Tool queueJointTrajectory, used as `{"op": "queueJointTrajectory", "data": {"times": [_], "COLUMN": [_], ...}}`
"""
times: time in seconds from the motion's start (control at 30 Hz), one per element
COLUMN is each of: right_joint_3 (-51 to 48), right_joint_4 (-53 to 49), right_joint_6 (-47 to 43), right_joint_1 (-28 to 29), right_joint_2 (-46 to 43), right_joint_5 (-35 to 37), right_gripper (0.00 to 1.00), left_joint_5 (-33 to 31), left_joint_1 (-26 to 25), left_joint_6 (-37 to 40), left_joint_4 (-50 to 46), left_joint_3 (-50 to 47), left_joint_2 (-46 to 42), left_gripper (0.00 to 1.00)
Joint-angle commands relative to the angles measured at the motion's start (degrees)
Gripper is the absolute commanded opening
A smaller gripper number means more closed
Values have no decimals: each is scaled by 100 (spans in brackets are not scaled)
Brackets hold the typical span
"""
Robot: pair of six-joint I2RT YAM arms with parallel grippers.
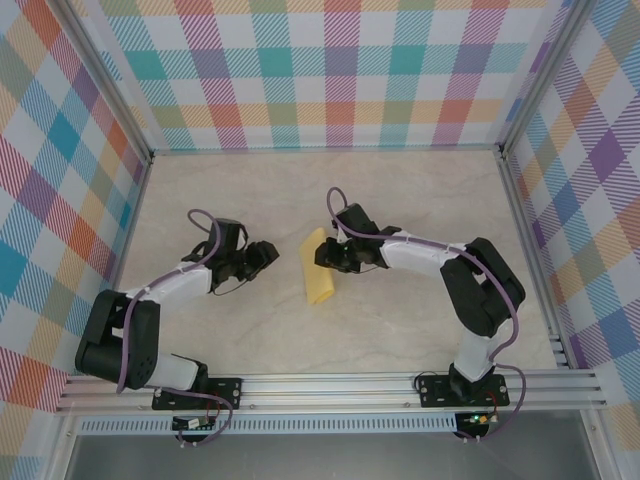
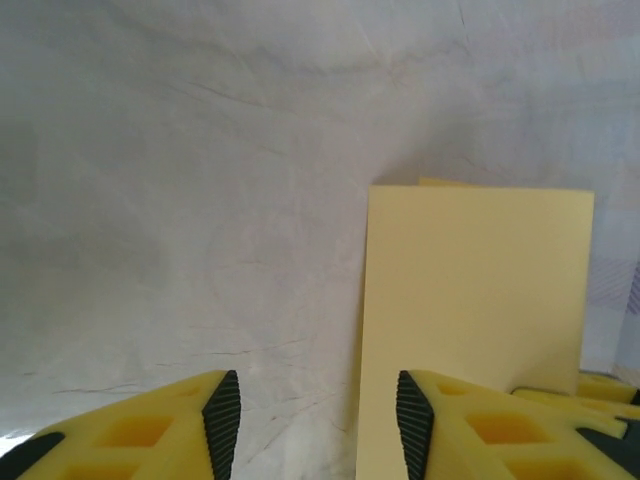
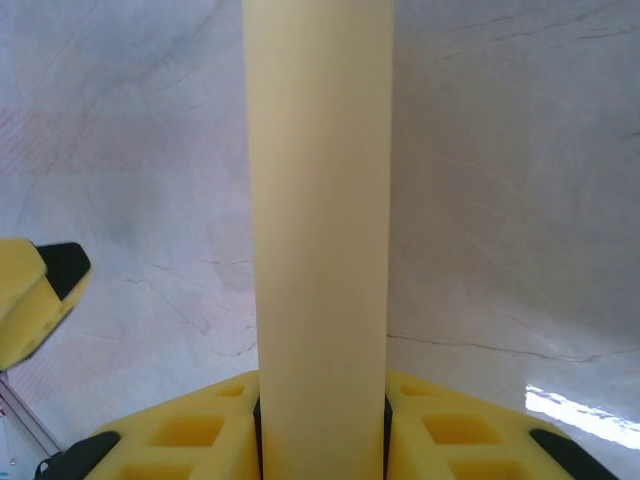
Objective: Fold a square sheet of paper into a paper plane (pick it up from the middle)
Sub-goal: Fold the square sheet of paper in half at the center of the table, then hold the square sheet of paper at the center of the table.
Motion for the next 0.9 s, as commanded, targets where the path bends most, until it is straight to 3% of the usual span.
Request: {"op": "queueJointTrajectory", "data": {"times": [0.0, 0.27, 0.43, 0.7, 0.87], "right_joint_3": [-178, -506, -546, -505, -405], "right_joint_4": [587, 716, 697, 526, 241], "right_joint_6": [153, 172, 176, 207, 211], "right_joint_1": [-43, -188, -215, -224, -219], "right_joint_2": [110, 194, 284, 311, 273], "right_joint_5": [-385, -337, -384, -382, -358], "right_gripper": [30, 31, 32, 34, 38], "left_joint_5": [134, 280, 334, -149, -144], "left_joint_1": [-384, -892, -1017, -1190, -1210], "left_joint_6": [-240, -590, -569, -302, -207], "left_joint_4": [642, 1526, 1539, 195, -59], "left_joint_3": [95, 284, 500, 1103, 1230], "left_joint_2": [357, 1208, 1552, 1936, 2124], "left_gripper": [44, 30, 24, 19, 16]}}
